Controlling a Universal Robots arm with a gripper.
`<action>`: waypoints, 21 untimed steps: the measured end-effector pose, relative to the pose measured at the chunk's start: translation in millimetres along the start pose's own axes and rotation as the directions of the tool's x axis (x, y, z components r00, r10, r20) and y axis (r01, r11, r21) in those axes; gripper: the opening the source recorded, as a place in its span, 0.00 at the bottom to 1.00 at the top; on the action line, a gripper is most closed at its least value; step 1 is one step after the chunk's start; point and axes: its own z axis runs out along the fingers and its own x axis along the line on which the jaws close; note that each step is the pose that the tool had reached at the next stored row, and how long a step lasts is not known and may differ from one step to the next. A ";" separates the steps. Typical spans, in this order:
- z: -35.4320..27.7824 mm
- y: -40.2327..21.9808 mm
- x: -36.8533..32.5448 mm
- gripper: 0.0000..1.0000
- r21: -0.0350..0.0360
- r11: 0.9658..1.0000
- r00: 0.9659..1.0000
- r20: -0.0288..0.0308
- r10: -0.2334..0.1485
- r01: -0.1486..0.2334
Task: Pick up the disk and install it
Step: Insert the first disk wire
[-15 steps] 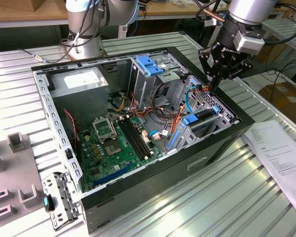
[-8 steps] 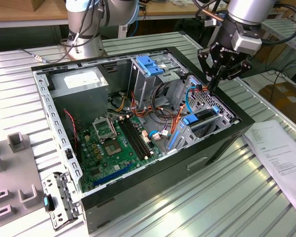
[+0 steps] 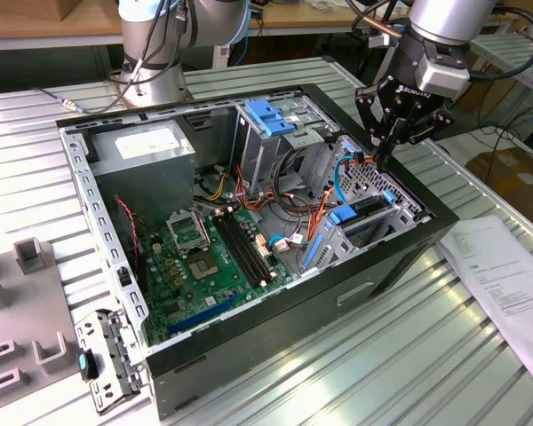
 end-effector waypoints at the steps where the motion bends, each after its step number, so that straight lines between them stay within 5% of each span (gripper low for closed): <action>1: 0.0 0.0 0.0 0.18 0.000 1.000 1.000 0.000 0.000 0.000; 12: 0.2 0.2 0.0 0.18 -0.001 1.000 1.000 0.001 0.028 -0.028; 21: 2.7 0.7 0.0 0.18 -0.009 0.991 0.991 0.001 0.136 -0.136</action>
